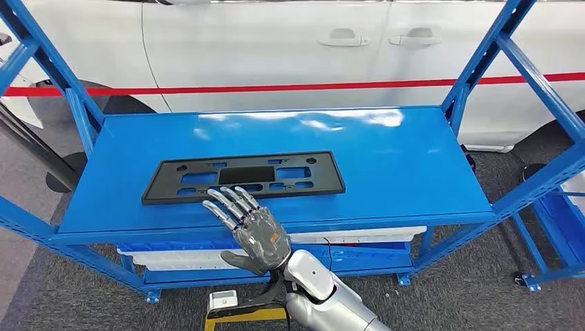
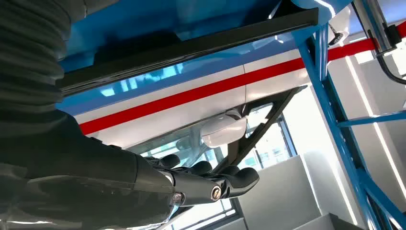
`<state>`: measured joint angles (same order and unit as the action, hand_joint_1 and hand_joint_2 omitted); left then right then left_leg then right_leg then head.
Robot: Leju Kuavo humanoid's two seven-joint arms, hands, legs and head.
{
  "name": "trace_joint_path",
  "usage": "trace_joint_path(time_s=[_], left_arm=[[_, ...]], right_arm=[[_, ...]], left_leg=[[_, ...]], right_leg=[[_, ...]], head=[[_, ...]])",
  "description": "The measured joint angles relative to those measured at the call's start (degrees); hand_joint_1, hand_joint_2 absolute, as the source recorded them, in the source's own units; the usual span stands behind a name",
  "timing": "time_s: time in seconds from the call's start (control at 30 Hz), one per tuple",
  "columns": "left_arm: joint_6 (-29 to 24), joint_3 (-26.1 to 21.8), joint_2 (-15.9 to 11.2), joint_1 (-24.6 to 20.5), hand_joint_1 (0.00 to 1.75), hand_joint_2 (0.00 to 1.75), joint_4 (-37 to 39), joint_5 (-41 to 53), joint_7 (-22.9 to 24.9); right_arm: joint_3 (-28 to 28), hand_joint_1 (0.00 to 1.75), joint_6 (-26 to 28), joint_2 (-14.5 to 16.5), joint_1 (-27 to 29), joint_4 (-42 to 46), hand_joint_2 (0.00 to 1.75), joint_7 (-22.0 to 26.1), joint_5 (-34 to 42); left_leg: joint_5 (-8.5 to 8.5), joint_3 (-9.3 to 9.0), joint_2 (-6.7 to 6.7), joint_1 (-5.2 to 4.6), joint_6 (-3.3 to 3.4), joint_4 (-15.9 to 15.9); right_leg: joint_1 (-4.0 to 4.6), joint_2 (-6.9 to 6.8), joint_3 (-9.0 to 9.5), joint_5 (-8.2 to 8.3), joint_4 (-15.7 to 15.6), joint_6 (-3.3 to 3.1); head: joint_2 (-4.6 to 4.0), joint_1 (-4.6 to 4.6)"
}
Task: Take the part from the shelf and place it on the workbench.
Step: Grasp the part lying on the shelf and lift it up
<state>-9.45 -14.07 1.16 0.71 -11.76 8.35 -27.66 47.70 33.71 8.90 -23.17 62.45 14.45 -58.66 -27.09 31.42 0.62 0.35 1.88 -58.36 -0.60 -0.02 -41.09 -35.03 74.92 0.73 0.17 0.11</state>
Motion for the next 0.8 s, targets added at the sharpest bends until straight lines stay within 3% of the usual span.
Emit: trace_joint_path(time_s=[0.07,0.13,0.17,0.2,0.23,0.3,0.37,0.47,0.5,0.53,0.57,0.63,0.67,0.73,0.8], left_arm=[[-0.06,-0.09,-0.01,0.07,0.0,0.0,0.01,0.0,0.03],[-0.28,-0.23,0.03,0.2,0.0,0.0,0.06,0.03,0.09],[-0.53,-0.28,0.06,0.23,0.0,0.0,0.11,0.08,0.14],[-0.84,-0.31,0.08,0.16,0.0,0.0,0.17,0.16,0.21],[-1.14,-0.34,0.09,0.09,0.0,0.0,0.23,0.28,0.29],[-1.5,-0.38,-0.09,-0.1,0.0,0.0,0.26,0.54,0.43],[-1.61,-0.38,-0.28,-0.12,0.0,0.0,0.3,0.72,0.5],[-1.69,-0.38,-0.45,-0.16,0.0,0.0,0.35,0.83,0.54],[-1.7,-0.38,-0.52,-0.12,0.0,0.0,0.35,0.83,0.54],[-1.71,-0.39,-0.58,-0.06,0.0,0.0,0.35,0.83,0.55],[-1.72,-0.39,-0.63,-0.01,0.0,0.0,0.35,0.83,0.55],[-1.73,-0.4,-0.68,0.03,0.0,0.0,0.36,0.83,0.56],[-1.73,-0.39,-0.7,0.02,0.0,0.0,0.38,0.84,0.56],[-1.79,-0.4,-0.72,-0.06,0.0,0.0,0.42,0.85,0.57],[-1.97,-0.4,-0.72,-0.06,0.0,0.0,0.45,1.03,0.59]], right_arm=[[0.01,0.0,-0.09,0.0,-0.01,-0.04,1.75,0.01,0.19],[0.01,0.0,-0.2,-0.01,-0.05,-0.09,1.75,0.0,0.55],[0.02,0.0,-0.25,-0.01,-0.09,-0.12,1.75,0.0,0.7],[0.02,0.0,-0.29,-0.02,-0.13,-0.13,1.75,-0.01,0.8],[0.03,0.0,-0.33,-0.02,-0.17,-0.14,1.75,-0.02,0.85],[0.03,0.0,-0.36,0.06,-0.26,-0.08,1.75,-0.04,0.88],[0.04,0.0,-0.35,0.2,-0.5,0.02,1.75,-0.04,0.89],[0.07,0.0,-0.36,0.25,-0.82,0.05,1.75,-0.04,0.91],[0.09,0.0,-0.36,0.25,-0.78,0.05,1.75,-0.04,0.91],[0.1,0.0,-0.36,0.24,-0.73,0.04,1.75,-0.04,0.92],[0.13,0.0,-0.36,0.25,-0.71,0.04,1.75,-0.04,0.92],[0.16,0.0,-0.36,0.26,-0.73,0.05,1.75,-0.04,0.92],[0.17,0.0,-0.36,0.26,-0.76,0.05,1.75,-0.05,0.92],[0.19,0.0,-0.32,0.25,-0.8,0.06,1.75,-0.09,0.88],[0.19,0.0,-0.2,0.24,-0.85,0.07,1.75,-0.34,0.64]], left_leg=[[-0.46,-0.71,0.05,-0.29,0.02,0.0],[-1.39,-2.02,0.11,-0.7,0.0,0.03],[-1.79,-2.41,0.19,-0.81,-0.13,0.08],[-2.14,-2.58,0.21,-0.81,-0.35,0.14],[-2.32,-2.74,0.21,-0.81,-0.61,0.11],[-2.55,-3.16,0.07,-0.82,-1.21,0.2],[-3.43,-2.72,-0.1,-0.73,-1.86,-1.68],[-7.42,2.78,-0.2,-0.06,-2.99,-11.39],[-8.3,4.74,-0.21,0.22,-3.36,-14.08],[-8.13,5.91,-0.22,0.5,-3.71,-15.04],[-6.68,6.05,-0.23,0.77,-4.08,-13.86],[-1.7,3.88,-0.25,1.36,-4.81,-6.8],[-0.45,2.77,-0.26,1.44,-4.81,-3.39],[0.22,1.82,-0.28,1.32,-3.95,-0.43],[0.64,1.83,-0.3,1.19,-2.68,-0.52]], right_leg=[[0.3,0.01,0.37,2.39,-2.78,-0.56],[1.2,0.02,1.73,8.17,-9.63,-2.29],[1.64,0.06,2.44,10.15,-12.69,-3.15],[2.01,0.09,2.93,11.49,-14.67,-3.72],[2.22,0.16,3.13,11.81,-15.65,-3.99],[2.04,0.24,3.89,11.96,-16.54,-3.91],[1.58,0.22,5.13,11.98,-17.61,-3.97],[1.13,0.08,6.01,11.63,-18.14,-4.01],[1.0,0.08,6.08,11.45,-18.08,-3.91],[0.83,0.13,6.17,11.25,-17.97,-3.74],[0.6,0.2,6.3,11.02,-17.8,-3.49],[0.15,0.31,6.57,10.46,-17.26,-2.81],[0.04,0.34,6.6,10.2,-16.88,-2.44],[0.09,0.35,6.43,9.83,-16.39,-1.65],[0.22,0.35,6.33,9.69,-16.3,-0.95]], head=[[0.0,0.02],[0.0,0.02],[-0.01,-0.1],[-0.01,-0.15],[-0.01,-0.21],[0.0,-0.16],[0.0,-0.26],[-0.01,-0.48],[-0.01,-0.46],[-0.01,-0.48],[-0.01,-0.47],[-0.01,-0.5],[-0.01,-0.55],[-0.01,-0.64],[-0.02,-0.61]])
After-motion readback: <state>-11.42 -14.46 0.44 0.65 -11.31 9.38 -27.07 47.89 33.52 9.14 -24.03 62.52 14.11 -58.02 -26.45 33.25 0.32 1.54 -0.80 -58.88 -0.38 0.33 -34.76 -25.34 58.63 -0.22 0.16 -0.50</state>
